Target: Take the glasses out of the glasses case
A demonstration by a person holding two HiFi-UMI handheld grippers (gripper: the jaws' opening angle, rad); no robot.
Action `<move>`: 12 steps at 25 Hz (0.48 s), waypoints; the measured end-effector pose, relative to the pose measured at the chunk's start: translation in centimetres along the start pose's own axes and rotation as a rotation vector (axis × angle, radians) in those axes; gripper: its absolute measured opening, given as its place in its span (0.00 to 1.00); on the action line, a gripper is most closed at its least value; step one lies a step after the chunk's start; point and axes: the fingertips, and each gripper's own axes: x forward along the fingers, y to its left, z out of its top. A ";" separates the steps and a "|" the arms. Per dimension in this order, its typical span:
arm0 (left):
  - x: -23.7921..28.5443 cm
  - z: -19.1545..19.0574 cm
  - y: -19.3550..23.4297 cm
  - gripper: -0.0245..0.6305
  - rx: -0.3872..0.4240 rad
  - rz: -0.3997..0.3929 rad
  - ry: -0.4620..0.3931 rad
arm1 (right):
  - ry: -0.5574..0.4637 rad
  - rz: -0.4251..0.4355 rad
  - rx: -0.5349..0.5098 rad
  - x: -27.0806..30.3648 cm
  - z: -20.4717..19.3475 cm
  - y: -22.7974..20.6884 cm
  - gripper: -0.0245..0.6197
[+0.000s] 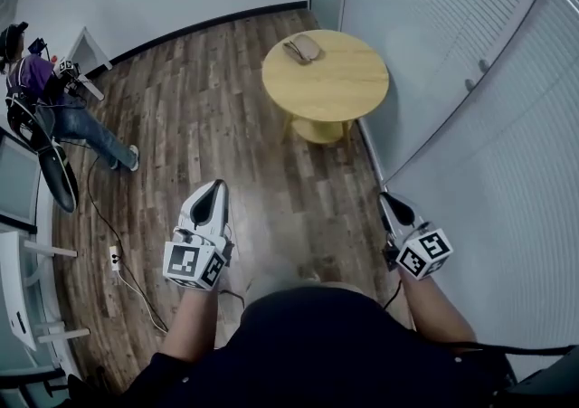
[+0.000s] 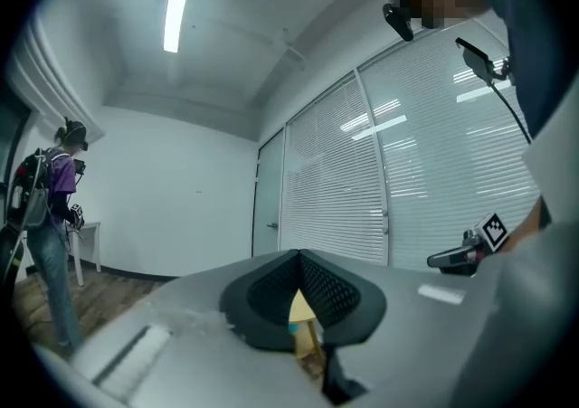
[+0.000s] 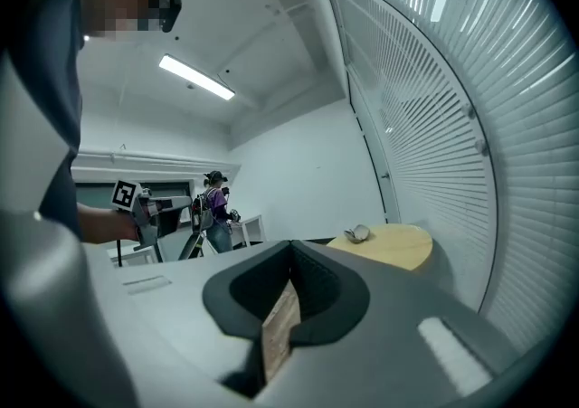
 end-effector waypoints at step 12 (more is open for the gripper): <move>16.3 -1.8 4.2 0.05 0.018 -0.101 0.047 | -0.006 -0.105 0.066 8.9 0.9 -9.0 0.05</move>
